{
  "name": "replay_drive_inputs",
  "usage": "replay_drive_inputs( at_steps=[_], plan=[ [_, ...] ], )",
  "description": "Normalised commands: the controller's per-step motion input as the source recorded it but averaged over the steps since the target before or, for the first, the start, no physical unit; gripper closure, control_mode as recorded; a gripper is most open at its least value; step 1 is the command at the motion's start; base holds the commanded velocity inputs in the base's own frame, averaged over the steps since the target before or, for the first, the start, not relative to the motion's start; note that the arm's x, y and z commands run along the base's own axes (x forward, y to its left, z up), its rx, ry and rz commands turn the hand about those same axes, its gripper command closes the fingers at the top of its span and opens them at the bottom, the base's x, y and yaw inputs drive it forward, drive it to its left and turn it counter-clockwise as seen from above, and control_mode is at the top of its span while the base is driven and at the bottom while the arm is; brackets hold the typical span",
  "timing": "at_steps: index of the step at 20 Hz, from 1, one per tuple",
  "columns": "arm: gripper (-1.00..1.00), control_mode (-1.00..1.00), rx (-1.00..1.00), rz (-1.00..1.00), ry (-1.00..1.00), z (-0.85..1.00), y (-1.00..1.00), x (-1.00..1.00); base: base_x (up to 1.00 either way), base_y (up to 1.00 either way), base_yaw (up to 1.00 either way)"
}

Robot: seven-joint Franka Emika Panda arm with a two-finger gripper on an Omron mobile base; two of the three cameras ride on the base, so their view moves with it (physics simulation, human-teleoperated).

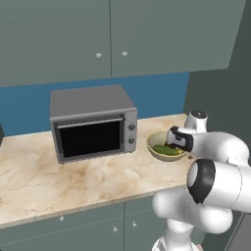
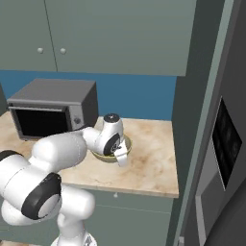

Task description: Place the bowl with the cucumber and avocado on the top shelf of the fridge. Place the bowl with the chicken drumsticks on the second highest shelf of the fridge.

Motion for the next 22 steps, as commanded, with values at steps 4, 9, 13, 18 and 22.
replay_drive_inputs(
  at_steps=[4,9,13,18,22],
  plan=[
    [1.0,-1.0,0.0,0.04,0.0,-0.37,-0.09,0.17,0.0,0.0,0.0],
    [1.0,-1.0,0.0,0.02,0.0,-0.09,-0.01,0.0,0.0,0.0,0.0],
    [1.0,-1.0,0.0,0.0,0.0,0.0,0.0,-0.02,0.0,0.0,0.0],
    [1.0,-1.0,0.01,-0.01,-0.02,0.1,0.0,-0.43,0.0,0.0,0.0],
    [1.0,-1.0,0.0,-0.02,-0.1,0.54,0.06,-0.86,0.0,0.0,0.0]
  ],
)
